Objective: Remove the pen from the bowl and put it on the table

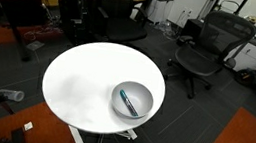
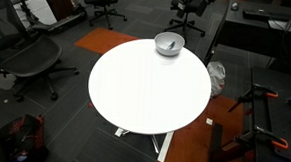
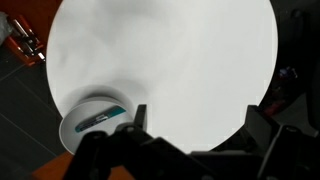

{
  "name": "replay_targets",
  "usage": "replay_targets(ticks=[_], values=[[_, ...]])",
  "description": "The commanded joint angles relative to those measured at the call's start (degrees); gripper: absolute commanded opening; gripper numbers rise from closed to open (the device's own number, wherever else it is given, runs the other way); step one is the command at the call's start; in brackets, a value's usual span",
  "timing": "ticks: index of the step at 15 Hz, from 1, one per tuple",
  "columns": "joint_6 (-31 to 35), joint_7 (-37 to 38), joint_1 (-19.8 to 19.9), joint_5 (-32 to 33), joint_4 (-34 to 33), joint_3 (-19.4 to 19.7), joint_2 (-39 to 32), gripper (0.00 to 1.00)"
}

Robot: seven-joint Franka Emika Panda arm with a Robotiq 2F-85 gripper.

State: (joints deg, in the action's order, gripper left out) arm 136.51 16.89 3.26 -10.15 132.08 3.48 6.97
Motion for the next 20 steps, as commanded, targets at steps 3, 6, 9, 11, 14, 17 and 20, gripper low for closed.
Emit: replay_targets(ticks=[3, 6, 9, 11, 14, 17, 20], values=[[7.04, 12.42, 1.96, -1.48, -4.84, 0.94, -7.38, 1.0], [10.22, 20.11, 2.37, -1.25, -6.84, 1.93, -11.04, 1.0], [12.87, 26.81, 2.42, -2.36, -8.52, 3.3, -14.08, 1.0], [14.22, 30.88, 2.49, -3.3, -9.27, 4.18, -15.6, 1.0], [15.95, 37.39, 2.42, -4.91, -10.05, 5.42, -17.89, 1.0], [18.56, 44.86, 2.1, -5.56, -10.31, 6.67, -20.36, 1.0], [21.29, 54.61, 1.1, -3.3, -10.78, 8.97, -23.58, 1.0]])
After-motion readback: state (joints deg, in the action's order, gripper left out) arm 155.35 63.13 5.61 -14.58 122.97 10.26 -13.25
